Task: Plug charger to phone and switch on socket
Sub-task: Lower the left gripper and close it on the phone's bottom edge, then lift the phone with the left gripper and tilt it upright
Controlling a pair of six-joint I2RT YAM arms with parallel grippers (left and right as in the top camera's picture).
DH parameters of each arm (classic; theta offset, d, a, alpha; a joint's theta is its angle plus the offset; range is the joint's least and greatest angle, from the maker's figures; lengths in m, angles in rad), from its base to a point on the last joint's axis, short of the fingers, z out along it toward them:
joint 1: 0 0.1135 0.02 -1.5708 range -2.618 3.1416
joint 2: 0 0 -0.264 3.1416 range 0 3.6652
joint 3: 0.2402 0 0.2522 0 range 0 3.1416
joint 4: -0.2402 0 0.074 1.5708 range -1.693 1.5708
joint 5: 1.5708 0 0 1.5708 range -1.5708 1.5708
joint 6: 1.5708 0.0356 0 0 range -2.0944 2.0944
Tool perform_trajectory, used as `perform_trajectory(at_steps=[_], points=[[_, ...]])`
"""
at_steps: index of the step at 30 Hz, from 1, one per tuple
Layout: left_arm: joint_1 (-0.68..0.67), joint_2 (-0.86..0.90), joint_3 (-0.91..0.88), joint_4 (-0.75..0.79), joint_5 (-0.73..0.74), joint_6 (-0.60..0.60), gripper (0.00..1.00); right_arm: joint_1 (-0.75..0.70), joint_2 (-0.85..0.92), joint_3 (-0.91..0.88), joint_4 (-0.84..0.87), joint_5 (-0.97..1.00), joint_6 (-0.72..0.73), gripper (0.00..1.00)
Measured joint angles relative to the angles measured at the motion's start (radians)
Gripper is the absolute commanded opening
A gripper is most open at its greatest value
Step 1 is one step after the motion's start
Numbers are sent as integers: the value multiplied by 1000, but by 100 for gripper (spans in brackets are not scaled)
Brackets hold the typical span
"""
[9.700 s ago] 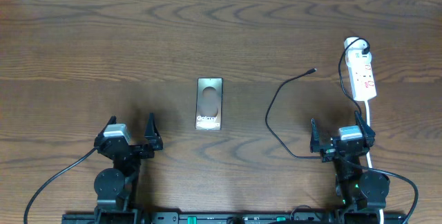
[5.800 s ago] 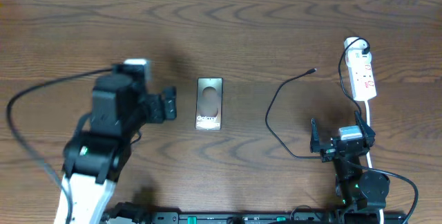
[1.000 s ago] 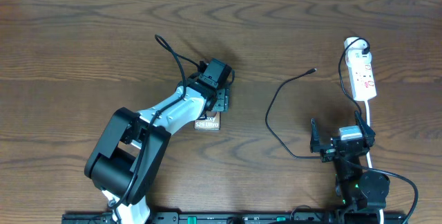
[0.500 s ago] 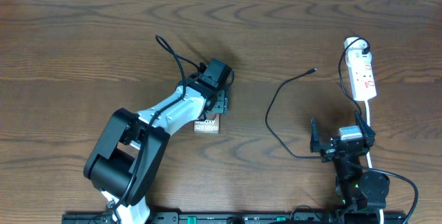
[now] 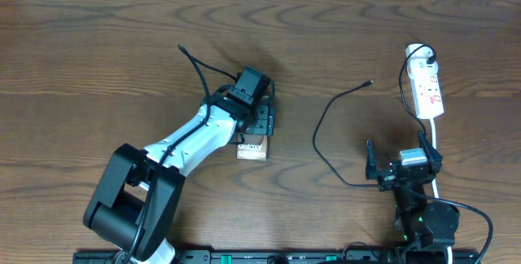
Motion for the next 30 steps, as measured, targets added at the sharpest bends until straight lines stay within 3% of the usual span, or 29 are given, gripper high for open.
perform_trajectory(at_steps=[18, 30], points=[[0, 0, 0, 0, 80, 0, 66, 0, 0, 0, 0, 0, 0, 99], [0, 8, -33, 4, -25, 0, 66, 0, 0, 0, 0, 0, 0, 99]])
